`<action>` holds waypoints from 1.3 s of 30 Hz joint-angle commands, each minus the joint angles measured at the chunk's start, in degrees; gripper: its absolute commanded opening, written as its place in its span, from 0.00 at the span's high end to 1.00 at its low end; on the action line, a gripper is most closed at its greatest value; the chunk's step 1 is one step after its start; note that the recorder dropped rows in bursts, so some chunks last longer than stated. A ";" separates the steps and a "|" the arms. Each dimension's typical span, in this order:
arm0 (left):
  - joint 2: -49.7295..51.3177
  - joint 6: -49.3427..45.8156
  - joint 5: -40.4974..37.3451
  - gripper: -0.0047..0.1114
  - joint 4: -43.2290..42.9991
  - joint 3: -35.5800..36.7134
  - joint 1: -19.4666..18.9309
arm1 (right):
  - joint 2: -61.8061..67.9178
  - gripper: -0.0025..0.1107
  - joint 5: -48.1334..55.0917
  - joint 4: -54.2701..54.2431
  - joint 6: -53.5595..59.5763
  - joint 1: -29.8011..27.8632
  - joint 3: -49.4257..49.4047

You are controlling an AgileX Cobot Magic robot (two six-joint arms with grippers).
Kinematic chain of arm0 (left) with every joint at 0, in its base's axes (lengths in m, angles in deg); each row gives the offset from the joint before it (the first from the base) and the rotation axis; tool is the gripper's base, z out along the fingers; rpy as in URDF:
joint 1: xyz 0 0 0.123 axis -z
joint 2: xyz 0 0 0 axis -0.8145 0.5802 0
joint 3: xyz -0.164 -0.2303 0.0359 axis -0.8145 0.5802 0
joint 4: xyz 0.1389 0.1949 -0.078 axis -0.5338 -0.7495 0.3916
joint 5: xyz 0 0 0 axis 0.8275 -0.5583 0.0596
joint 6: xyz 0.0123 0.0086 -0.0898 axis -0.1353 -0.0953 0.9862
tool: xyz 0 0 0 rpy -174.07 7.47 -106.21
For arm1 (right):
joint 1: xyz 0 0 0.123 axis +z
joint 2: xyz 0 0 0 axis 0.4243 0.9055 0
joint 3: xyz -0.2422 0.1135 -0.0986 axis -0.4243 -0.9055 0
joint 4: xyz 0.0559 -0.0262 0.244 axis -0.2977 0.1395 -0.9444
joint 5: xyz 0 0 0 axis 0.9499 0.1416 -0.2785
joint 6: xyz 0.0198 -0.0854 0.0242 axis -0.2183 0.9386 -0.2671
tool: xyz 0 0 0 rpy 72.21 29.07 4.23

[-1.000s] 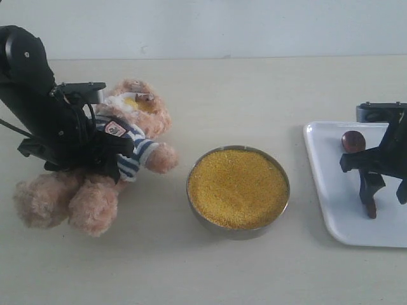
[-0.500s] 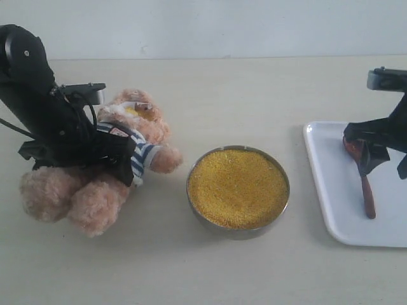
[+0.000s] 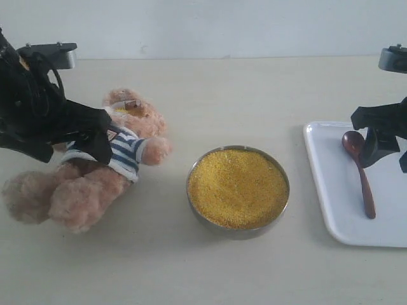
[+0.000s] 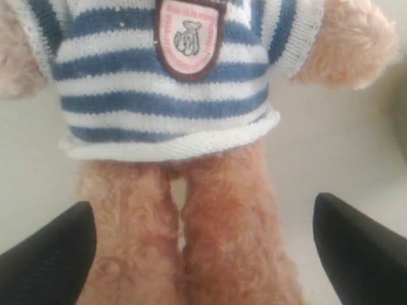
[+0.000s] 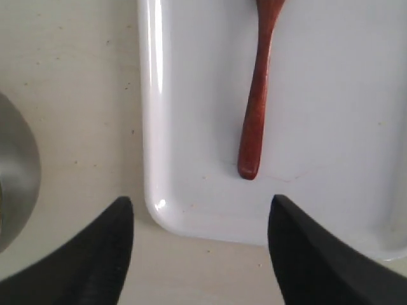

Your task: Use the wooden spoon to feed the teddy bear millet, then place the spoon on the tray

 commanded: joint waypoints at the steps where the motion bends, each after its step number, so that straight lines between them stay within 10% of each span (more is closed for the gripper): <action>1: -3.50 2.59 -1.00 0.22 -3.83 -0.07 -0.15 | -2.24 0.47 0.53 -2.39 2.53 -0.32 -0.67; 12: -11.54 9.97 -3.31 0.29 -13.94 -0.07 -0.15 | -11.38 0.98 2.19 -4.36 2.65 -0.32 -0.67; 20: -21.68 11.72 -4.53 0.92 -14.28 0.23 -0.15 | -24.50 0.98 6.08 -3.06 3.33 4.71 -0.67; 39: -82.31 11.48 19.23 0.93 -14.46 28.36 -0.15 | -65.87 0.98 -2.45 -6.66 6.16 6.94 -12.89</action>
